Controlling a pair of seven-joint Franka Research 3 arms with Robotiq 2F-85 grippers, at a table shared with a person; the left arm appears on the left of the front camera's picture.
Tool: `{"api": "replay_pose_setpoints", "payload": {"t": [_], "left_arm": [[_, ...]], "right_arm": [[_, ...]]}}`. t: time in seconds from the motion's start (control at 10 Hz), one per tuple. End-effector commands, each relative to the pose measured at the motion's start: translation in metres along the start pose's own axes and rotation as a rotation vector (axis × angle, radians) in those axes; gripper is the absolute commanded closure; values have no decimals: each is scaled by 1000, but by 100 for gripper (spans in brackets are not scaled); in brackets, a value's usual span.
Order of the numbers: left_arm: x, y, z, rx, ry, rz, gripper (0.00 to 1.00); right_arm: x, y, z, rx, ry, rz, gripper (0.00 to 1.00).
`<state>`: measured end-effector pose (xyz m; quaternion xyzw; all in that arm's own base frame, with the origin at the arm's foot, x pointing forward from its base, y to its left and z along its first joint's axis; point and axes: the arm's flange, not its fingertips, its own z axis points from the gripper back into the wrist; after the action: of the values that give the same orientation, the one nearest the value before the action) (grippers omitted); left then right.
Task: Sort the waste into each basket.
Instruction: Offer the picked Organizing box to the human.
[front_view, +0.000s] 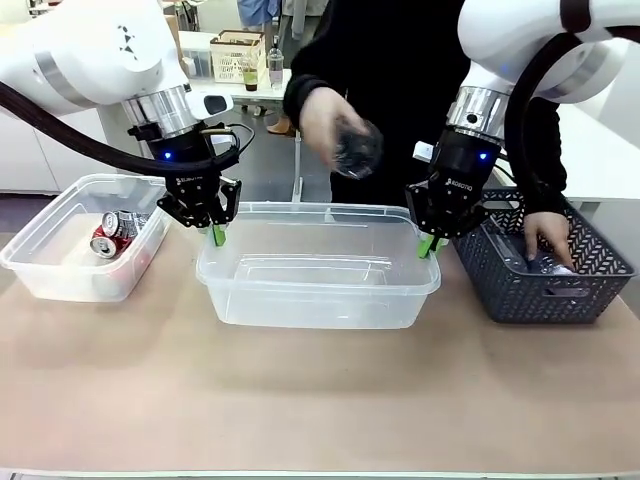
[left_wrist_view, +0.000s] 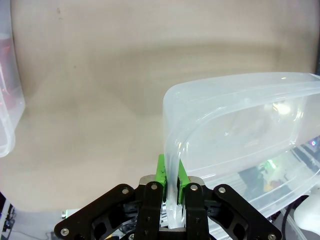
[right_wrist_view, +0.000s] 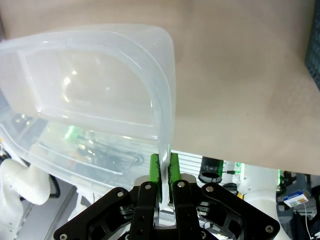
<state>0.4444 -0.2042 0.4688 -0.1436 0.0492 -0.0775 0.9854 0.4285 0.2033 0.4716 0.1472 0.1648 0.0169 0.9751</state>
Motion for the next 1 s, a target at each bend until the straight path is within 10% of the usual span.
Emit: {"api": "replay_pose_setpoints", "payload": {"t": [0.0, 0.9], "left_arm": [[-5, 6, 2, 7, 11, 7, 100], [-5, 6, 2, 7, 11, 7, 100]], "right_arm": [[-3, -2, 5, -2, -5, 9, 100], [-3, -2, 5, -2, -5, 9, 100]]}}
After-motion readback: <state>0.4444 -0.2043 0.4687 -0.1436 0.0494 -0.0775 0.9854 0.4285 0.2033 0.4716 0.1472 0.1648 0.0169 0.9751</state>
